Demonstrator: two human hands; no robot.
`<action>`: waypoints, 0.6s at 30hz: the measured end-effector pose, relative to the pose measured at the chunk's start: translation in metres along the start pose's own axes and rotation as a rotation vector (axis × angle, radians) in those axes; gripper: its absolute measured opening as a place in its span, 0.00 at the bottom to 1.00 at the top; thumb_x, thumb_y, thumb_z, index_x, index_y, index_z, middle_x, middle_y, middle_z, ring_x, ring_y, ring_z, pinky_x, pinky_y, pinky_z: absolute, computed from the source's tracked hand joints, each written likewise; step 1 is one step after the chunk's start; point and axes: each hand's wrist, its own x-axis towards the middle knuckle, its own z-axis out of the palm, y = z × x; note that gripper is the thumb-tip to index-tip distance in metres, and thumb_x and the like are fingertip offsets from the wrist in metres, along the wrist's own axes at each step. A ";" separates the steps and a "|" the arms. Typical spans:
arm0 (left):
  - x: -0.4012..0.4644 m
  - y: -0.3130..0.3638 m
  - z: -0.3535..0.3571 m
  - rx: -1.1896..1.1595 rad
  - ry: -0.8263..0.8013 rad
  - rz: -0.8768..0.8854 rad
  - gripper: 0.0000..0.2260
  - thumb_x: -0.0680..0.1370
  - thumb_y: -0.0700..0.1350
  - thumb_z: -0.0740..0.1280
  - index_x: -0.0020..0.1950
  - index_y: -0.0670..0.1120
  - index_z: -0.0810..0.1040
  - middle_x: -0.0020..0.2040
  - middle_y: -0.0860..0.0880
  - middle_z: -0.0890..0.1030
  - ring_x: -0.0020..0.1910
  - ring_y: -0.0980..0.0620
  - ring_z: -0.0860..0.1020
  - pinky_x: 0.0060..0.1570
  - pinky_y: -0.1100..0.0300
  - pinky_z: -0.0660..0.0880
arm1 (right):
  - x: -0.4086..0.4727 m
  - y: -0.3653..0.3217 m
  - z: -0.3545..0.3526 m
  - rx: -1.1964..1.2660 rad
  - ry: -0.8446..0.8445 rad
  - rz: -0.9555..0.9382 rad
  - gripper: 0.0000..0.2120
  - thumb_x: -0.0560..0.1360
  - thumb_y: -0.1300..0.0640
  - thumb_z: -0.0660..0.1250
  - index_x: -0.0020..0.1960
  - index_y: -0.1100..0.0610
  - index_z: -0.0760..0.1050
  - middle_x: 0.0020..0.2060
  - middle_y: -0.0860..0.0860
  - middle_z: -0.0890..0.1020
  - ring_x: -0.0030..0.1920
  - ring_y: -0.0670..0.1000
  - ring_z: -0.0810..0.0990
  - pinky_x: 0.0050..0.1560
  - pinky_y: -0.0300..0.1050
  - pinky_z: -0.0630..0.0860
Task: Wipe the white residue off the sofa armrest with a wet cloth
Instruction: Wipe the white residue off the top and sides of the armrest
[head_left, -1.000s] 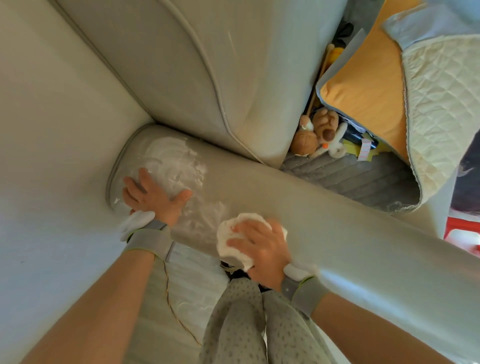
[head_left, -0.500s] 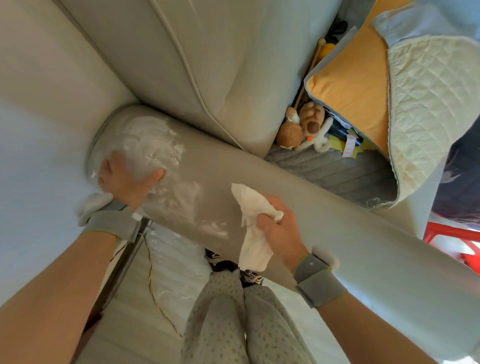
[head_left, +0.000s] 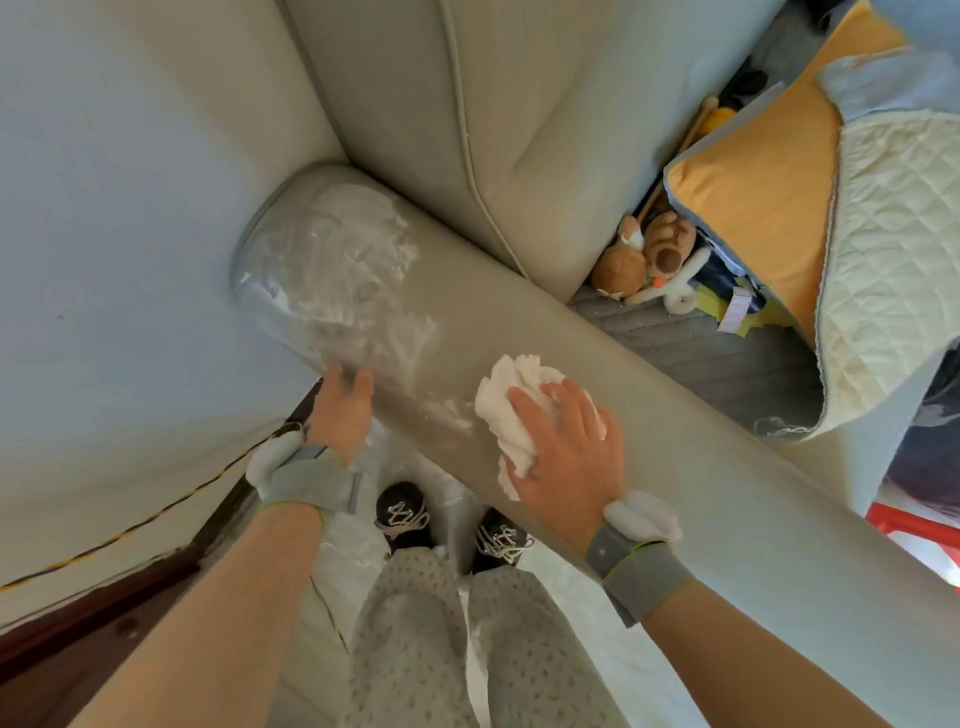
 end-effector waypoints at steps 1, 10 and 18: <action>0.000 0.000 -0.001 -0.055 0.001 -0.014 0.22 0.77 0.55 0.56 0.61 0.40 0.71 0.61 0.35 0.73 0.64 0.35 0.70 0.64 0.46 0.68 | -0.003 0.001 0.002 -0.058 -0.024 0.005 0.25 0.66 0.42 0.63 0.61 0.48 0.73 0.57 0.55 0.77 0.61 0.59 0.75 0.48 0.52 0.72; 0.035 -0.003 -0.021 -0.180 0.020 -0.043 0.14 0.80 0.44 0.55 0.34 0.51 0.63 0.34 0.49 0.67 0.36 0.48 0.69 0.48 0.52 0.69 | -0.022 -0.014 0.005 -0.169 0.025 0.466 0.27 0.63 0.36 0.64 0.61 0.40 0.74 0.57 0.54 0.77 0.52 0.58 0.72 0.33 0.46 0.68; 0.072 0.016 -0.070 -0.217 -0.018 -0.011 0.21 0.80 0.48 0.56 0.73 0.47 0.59 0.71 0.44 0.65 0.64 0.44 0.69 0.53 0.56 0.70 | -0.015 -0.062 0.031 0.164 0.147 0.875 0.26 0.71 0.54 0.68 0.68 0.45 0.68 0.68 0.59 0.62 0.63 0.64 0.62 0.50 0.60 0.72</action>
